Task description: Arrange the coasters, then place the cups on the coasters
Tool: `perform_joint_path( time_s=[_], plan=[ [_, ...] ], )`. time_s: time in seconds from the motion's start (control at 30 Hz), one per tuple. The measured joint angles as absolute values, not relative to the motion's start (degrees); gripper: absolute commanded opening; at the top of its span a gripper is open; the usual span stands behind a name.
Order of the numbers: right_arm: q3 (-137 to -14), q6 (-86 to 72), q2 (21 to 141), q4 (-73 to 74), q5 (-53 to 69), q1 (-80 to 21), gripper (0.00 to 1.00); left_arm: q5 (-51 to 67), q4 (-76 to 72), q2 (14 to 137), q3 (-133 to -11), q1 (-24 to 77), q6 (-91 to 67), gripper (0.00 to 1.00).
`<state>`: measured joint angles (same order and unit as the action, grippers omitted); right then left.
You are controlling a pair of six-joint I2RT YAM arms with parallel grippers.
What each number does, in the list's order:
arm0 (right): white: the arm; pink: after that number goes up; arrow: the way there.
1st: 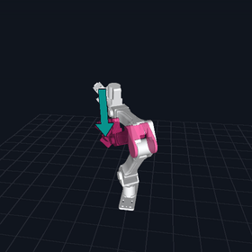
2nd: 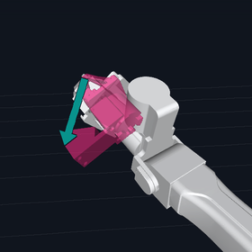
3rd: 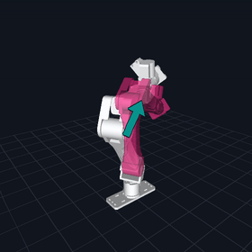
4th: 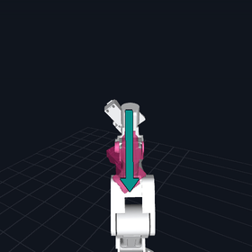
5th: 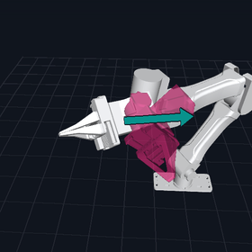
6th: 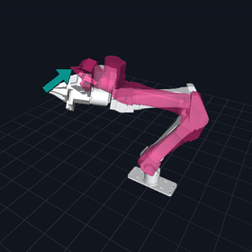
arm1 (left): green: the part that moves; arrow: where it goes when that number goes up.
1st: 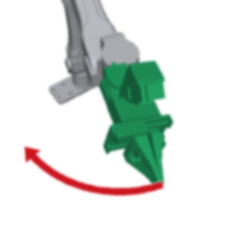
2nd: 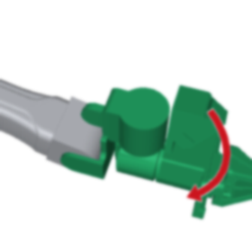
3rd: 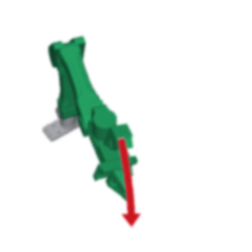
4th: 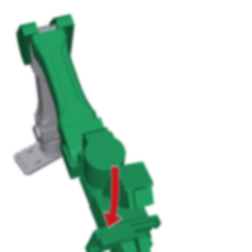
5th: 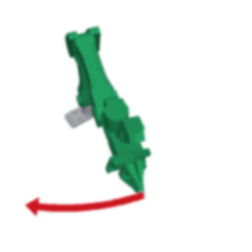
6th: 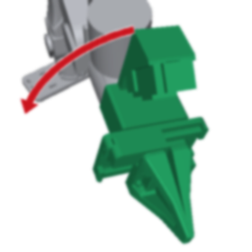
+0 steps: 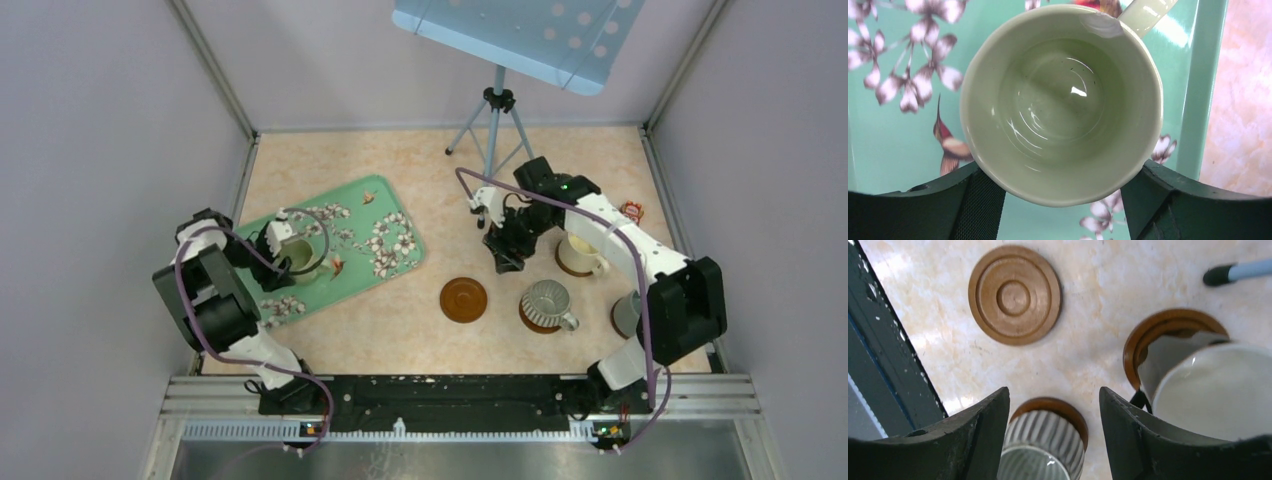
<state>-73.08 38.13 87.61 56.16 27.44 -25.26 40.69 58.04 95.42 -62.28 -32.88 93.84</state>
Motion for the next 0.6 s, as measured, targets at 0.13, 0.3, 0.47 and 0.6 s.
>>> perform_joint_path(
  time_s=[0.13,0.3,0.47,0.6],
  plan=[
    [-73.19,33.10,88.33,49.65,27.00,-29.36,0.65,42.54,55.77,95.39,-61.45,-29.71,90.30,0.78],
    [-75.55,26.33,91.64,42.02,25.45,-34.41,0.62,44.64,53.19,94.96,-59.92,-26.94,85.65,0.79],
    [-83.48,21.61,99.35,37.58,23.62,-40.80,0.61,46.15,52.14,92.18,-57.32,-25.26,81.87,0.89],
    [-88.47,19.33,104.38,35.35,22.31,-45.08,0.61,46.94,52.31,89.62,-57.34,-25.04,77.01,0.99]
  ],
)
